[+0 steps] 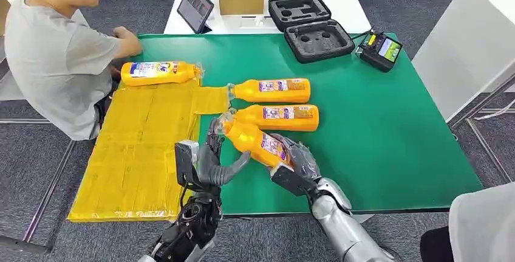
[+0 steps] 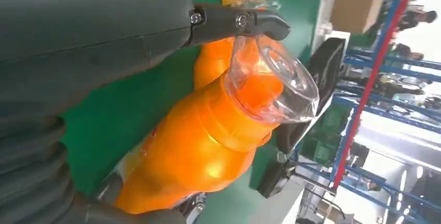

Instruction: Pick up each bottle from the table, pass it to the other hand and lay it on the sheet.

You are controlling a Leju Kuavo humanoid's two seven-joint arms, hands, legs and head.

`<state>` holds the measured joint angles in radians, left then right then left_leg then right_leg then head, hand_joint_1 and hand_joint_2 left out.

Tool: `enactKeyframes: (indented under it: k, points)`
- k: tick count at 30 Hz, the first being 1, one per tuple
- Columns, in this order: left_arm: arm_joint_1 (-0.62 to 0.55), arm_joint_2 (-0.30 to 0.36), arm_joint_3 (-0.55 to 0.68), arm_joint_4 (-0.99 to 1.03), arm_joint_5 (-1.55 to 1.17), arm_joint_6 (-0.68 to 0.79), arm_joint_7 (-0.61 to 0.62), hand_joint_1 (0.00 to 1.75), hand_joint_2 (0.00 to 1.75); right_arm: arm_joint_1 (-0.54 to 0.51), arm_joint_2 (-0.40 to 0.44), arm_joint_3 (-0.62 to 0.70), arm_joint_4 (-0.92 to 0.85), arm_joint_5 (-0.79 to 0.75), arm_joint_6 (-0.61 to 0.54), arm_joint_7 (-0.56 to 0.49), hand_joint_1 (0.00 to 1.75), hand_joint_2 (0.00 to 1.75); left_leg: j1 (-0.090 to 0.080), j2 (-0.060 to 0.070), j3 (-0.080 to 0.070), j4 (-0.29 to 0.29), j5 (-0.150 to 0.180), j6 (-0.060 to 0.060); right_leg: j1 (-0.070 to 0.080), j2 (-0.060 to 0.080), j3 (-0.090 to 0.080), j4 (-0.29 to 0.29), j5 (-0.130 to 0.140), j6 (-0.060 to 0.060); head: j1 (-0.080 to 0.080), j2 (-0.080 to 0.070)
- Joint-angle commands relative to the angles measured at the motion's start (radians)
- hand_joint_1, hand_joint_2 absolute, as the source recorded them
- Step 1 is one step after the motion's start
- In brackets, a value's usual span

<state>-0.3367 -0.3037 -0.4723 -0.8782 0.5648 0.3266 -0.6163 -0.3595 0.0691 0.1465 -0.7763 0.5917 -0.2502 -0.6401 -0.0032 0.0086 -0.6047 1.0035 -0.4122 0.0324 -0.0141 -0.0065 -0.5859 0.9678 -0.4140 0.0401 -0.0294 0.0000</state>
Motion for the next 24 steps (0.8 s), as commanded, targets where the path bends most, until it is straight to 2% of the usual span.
enactKeyframes:
  k: [1,3,8,15,20,24]
  points:
    - [0.011,0.013,-0.008,0.056,0.064,0.004,0.062,0.00,1.75,-0.006,0.009,0.057,0.034,-0.029,-0.006,-0.019,1.75,1.75,0.001,0.001,0.003,-0.002,-0.001,-0.003,0.001,0.003,0.002,-0.002,0.000,-0.003,0.001,0.000]
    - [0.014,0.009,0.010,0.052,0.090,0.018,0.075,0.00,1.75,-0.005,0.004,0.055,0.031,-0.036,-0.012,-0.019,1.75,1.75,0.000,0.003,-0.001,0.000,-0.001,-0.002,0.001,0.003,-0.003,0.000,0.000,-0.002,0.001,0.000]
    - [0.018,0.013,0.013,0.038,0.085,0.074,0.040,0.00,1.75,-0.003,-0.001,0.057,0.028,-0.046,-0.018,-0.016,1.75,1.75,0.000,0.002,-0.003,0.000,0.001,0.000,0.001,0.001,-0.004,-0.001,0.000,-0.001,0.000,0.000]
    - [0.029,0.015,-0.003,-0.010,0.097,0.054,0.039,0.00,1.75,-0.006,0.004,0.060,0.037,-0.050,-0.018,-0.008,1.71,1.75,0.000,0.001,-0.005,0.000,0.001,0.000,0.000,0.000,-0.005,0.000,0.000,-0.001,0.001,0.000]
    - [0.028,0.015,-0.001,-0.046,0.099,0.073,0.030,0.00,1.75,-0.006,0.013,0.064,0.047,-0.053,-0.021,-0.009,1.75,1.75,-0.001,0.001,-0.005,0.000,0.001,0.000,0.000,0.000,-0.005,0.000,0.000,-0.001,0.001,0.000]
    - [0.019,-0.003,-0.008,-0.046,0.132,0.062,0.061,0.00,1.75,-0.011,0.025,0.072,0.062,-0.052,-0.027,-0.009,1.75,1.75,0.000,0.001,-0.003,0.000,0.000,-0.001,0.000,0.001,-0.004,0.000,-0.001,-0.002,0.000,0.000]
